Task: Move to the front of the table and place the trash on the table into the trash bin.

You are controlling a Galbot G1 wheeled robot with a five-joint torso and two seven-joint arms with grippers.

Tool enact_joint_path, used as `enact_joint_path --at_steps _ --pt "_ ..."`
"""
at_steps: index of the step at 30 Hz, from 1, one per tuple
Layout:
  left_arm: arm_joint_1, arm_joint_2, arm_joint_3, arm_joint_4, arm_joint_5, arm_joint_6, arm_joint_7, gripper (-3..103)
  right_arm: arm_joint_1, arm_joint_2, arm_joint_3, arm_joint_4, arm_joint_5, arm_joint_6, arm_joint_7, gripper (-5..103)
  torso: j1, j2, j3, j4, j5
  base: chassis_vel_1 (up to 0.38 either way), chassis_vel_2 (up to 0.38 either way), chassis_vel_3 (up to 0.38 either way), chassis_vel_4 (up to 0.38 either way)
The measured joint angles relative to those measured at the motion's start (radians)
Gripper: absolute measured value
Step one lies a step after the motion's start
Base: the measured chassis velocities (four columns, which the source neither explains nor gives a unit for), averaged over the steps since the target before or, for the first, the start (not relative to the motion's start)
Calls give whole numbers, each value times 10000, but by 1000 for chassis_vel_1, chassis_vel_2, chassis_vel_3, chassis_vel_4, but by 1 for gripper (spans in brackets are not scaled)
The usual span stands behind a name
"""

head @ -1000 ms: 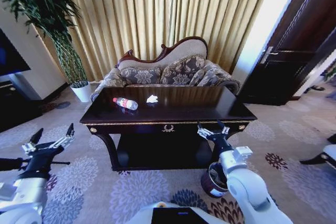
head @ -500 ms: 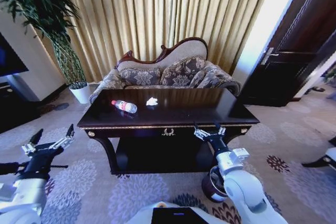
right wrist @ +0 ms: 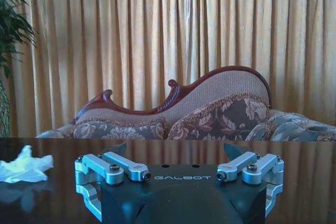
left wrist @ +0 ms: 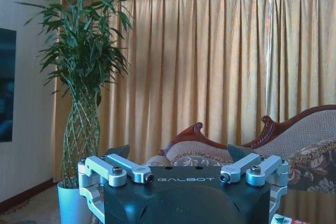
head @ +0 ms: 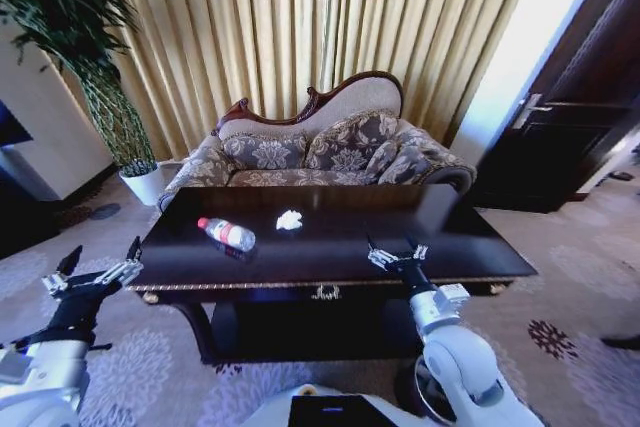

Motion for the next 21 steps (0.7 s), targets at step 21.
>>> enact_joint_path --at_steps 21 --pt "-121 4 -13 0 69 147 -12 100 2417 -3272 -1827 -575 3789 -820 -11 100 -13 5 -5 4 0 7 -5 -5 2"
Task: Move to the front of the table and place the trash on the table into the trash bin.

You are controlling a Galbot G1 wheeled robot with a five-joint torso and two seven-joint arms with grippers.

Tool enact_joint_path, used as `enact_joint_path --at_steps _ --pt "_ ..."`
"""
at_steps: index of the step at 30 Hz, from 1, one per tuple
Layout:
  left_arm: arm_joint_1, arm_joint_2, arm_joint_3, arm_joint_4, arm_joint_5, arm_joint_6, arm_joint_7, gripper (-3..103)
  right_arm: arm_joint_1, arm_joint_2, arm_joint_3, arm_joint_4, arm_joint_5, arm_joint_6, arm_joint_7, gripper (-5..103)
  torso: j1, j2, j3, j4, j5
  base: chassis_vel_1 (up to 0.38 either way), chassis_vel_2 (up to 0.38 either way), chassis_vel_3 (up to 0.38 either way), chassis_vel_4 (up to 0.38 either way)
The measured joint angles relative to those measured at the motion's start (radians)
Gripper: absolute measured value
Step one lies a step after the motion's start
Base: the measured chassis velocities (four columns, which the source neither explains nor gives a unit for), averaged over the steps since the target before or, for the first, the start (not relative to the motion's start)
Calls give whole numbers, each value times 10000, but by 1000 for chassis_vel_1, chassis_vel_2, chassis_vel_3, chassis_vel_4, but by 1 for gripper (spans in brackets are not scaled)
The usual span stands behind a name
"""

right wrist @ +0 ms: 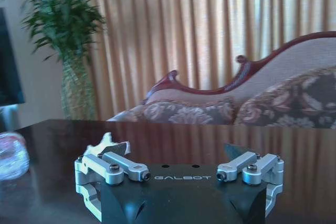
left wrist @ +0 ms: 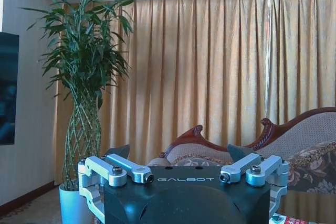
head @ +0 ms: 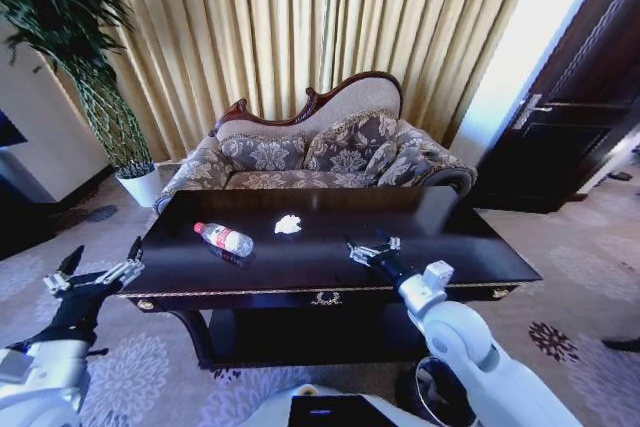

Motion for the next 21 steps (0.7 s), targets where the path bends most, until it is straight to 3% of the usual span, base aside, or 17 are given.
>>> enact_joint_path --at_steps 11,21 --pt "-400 -88 29 0 415 241 3 100 2579 -1003 -2163 -1058 971 -22 -8 100 -2 1 0 0 1 0 0 0 0" --pt "-629 -311 607 -1 1320 260 -30 100 5109 -778 -4460 -1931 1347 -69 16 100 -3 1 0 -2 3 0 0 0 0"
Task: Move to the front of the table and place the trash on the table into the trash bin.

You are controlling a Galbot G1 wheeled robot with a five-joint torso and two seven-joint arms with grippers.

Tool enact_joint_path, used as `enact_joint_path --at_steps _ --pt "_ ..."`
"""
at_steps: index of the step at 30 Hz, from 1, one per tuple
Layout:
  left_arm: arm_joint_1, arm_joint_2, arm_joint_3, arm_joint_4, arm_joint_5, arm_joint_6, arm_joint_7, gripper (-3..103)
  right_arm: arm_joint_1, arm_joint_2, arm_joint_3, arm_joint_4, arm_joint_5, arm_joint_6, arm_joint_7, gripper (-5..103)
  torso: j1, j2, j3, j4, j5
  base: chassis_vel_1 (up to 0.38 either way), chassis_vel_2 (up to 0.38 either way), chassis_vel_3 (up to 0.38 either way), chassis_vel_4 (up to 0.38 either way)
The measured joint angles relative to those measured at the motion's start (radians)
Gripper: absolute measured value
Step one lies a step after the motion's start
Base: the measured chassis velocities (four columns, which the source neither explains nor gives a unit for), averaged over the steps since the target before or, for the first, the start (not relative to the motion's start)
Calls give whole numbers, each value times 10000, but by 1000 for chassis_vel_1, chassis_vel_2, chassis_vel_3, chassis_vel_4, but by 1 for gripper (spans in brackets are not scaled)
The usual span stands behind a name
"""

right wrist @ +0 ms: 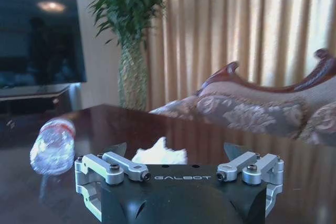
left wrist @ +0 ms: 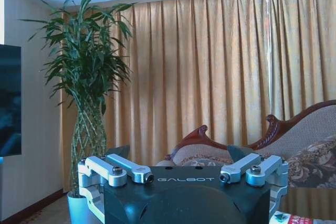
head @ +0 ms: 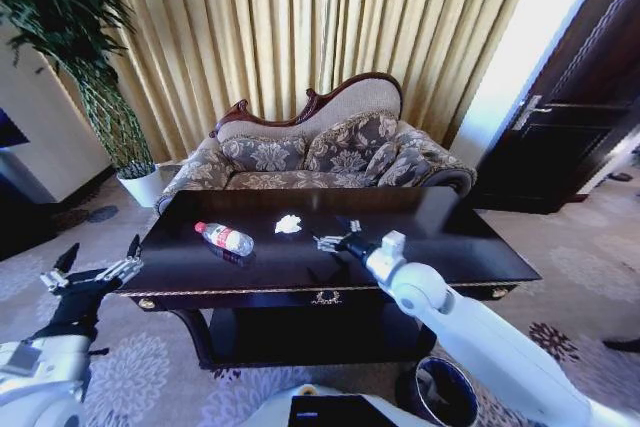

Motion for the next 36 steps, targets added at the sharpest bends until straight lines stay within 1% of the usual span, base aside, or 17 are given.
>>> enact_joint_path --at_steps 1,2,3,5,6,7,8,9,13,14,15,17,18,20,21,22,36 --pt "-33 0 63 0 41 14 -5 100 150 45 -175 -88 1 -11 3 100 0 0 0 0 0 0 0 0 0" --pt "-109 3 203 0 107 80 -25 100 571 161 -648 -295 3 -75 41 100 0 0 0 0 -3 0 0 0 0" --pt "-109 3 203 0 107 80 -25 100 571 161 -648 -295 3 -75 41 100 0 0 0 0 -3 0 0 0 0" --pt "-177 24 298 1 125 183 -37 100 1292 323 -1401 -520 106 -337 333 100 0 0 0 0 -2 0 0 0 0" --pt "-177 24 298 1 125 183 -37 100 1292 323 -1401 -520 106 -337 333 100 0 0 0 0 -2 0 0 0 0" --pt "-197 28 310 0 125 229 -39 100 1714 414 -1785 -620 214 -537 573 100 0 0 0 0 -2 0 0 0 0" --pt "-205 16 313 1 117 263 -50 100 2233 539 -2185 -720 384 -910 893 100 0 0 0 0 -2 0 0 0 0" --pt "-205 16 313 1 117 263 -50 100 2233 539 -2185 -720 384 -910 893 100 0 0 0 0 -2 0 0 0 0" --pt "-146 -138 280 1 117 282 -58 100 3401 1066 -2924 -1005 1266 -2070 2045 100 0 0 -1 3 -3 0 0 0 0" --pt "-140 -169 279 0 127 281 -58 100 3558 1156 -3032 -1065 1428 -2254 2242 100 0 0 0 3 -2 0 0 0 0" --pt "-140 -169 279 0 127 281 -58 100 3558 1156 -3032 -1065 1428 -2254 2242 100 0 0 0 3 -2 0 0 0 0" --pt "-140 -209 282 0 144 279 -57 100 3763 1275 -3186 -1168 1612 -2437 2544 100 0 0 -1 2 -3 0 0 0 0" --pt "-157 -244 298 1 174 263 -50 100 3937 1438 -3307 -1318 1785 -2624 2898 100 0 0 -1 0 -2 0 0 0 0" --pt "-162 -252 303 0 182 259 -50 100 3996 1503 -3335 -1379 1870 -2703 3044 100 0 0 -1 0 -1 0 0 0 0" --pt "-165 -268 308 1 210 250 -47 100 4120 1638 -3382 -1509 2098 -2831 3327 100 0 0 -1 0 -1 0 0 0 0" --pt "-162 -288 308 1 232 245 -47 100 4179 1704 -3401 -1580 2207 -2861 3426 100 0 0 -1 0 -1 0 0 0 0" --pt "-152 -423 427 1 418 207 -42 100 4568 2172 -3697 -2312 2376 -2823 3454 100 0 1 -1 1 -1 0 0 0 0"
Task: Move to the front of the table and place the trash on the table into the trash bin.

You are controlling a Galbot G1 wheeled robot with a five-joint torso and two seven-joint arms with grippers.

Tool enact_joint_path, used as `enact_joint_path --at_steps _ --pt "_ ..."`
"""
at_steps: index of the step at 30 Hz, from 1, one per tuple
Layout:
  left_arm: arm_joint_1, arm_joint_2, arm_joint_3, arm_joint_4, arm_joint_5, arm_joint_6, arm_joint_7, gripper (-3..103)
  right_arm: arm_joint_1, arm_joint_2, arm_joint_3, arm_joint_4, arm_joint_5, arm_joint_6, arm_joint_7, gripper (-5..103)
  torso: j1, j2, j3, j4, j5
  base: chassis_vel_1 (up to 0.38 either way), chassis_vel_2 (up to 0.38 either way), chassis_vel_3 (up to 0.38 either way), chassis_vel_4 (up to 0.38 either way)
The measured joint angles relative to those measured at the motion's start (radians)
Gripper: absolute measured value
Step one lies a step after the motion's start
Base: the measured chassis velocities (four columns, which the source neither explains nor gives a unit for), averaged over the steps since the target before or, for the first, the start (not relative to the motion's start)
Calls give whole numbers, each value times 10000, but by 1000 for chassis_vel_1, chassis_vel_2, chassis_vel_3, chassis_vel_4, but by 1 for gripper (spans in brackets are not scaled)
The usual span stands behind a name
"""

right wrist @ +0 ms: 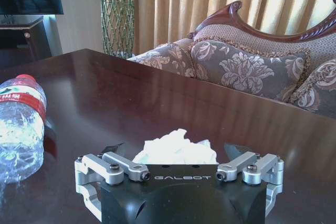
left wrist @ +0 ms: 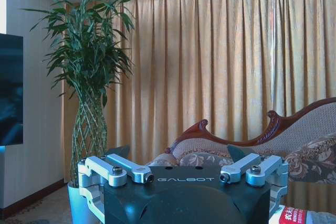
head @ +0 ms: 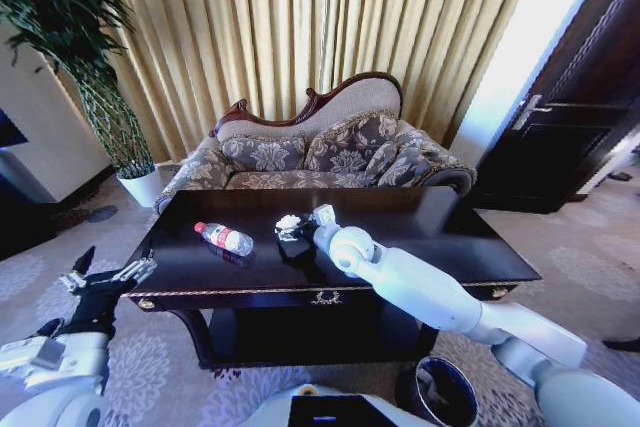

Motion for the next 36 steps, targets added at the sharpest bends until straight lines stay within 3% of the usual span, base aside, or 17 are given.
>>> enact_joint_path --at_steps 3,8,14,16,17,21,24,27,36 --pt "2 -32 26 0 19 -4 1 100 29 179 -92 -304 -126 250 -40 86 1 0 0 1 -1 0 0 0 0" --pt "4 -32 7 0 18 -8 3 100 23 208 -142 -367 -244 368 -126 75 0 0 0 0 0 0 0 0 0" --pt "-20 -18 0 0 0 -15 11 100 -38 180 -159 -396 -505 462 -279 48 0 0 0 0 0 0 0 0 0" --pt "-22 -18 0 0 -1 -17 13 100 -56 164 -157 -396 -543 471 -293 48 0 0 0 0 0 0 0 0 0" --pt "-25 -19 -1 0 -5 -20 16 100 -116 145 -140 -395 -618 505 -325 37 0 0 0 0 0 0 0 0 0" --pt "-25 -19 0 0 -8 -24 18 100 -227 122 -99 -379 -747 567 -371 27 0 0 0 0 0 0 0 0 0" --pt "-33 2 7 0 -16 -31 21 100 -318 101 -63 -338 -843 602 -393 10 0 0 0 0 0 0 0 0 0" --pt "-36 12 10 0 -21 -35 23 100 -326 97 -29 -315 -867 606 -395 2 0 1 0 0 0 0 0 0 0" --pt "-17 11 -5 0 -34 -78 40 100 -374 67 41 -273 -967 638 -395 0 0 0 0 0 0 0 0 0 0"
